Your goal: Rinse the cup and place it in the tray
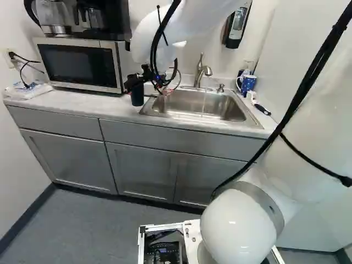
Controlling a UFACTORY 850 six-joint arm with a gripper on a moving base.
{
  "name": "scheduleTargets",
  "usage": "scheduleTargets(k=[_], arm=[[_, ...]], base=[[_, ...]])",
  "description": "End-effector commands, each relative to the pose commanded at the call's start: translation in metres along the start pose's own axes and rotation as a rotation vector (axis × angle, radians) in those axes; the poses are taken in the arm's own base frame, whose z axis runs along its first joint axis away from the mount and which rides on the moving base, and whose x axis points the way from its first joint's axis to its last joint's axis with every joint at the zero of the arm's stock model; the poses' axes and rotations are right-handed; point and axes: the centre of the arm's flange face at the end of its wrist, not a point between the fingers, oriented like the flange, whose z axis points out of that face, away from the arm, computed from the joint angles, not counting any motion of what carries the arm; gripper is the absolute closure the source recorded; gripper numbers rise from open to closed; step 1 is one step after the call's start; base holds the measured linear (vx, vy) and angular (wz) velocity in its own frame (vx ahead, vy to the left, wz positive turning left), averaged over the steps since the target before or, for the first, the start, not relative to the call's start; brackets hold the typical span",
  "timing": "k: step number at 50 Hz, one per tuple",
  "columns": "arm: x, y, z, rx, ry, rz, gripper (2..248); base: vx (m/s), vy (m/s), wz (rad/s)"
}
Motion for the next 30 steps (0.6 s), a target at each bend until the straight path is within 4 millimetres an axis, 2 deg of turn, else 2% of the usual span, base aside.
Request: scheduleTargets(k=[30], arm=[[-0.012, -0.007, 0.022, 0.011, 0.091, -0.009, 3]], base=[[0.000, 0.000, 0.000]])
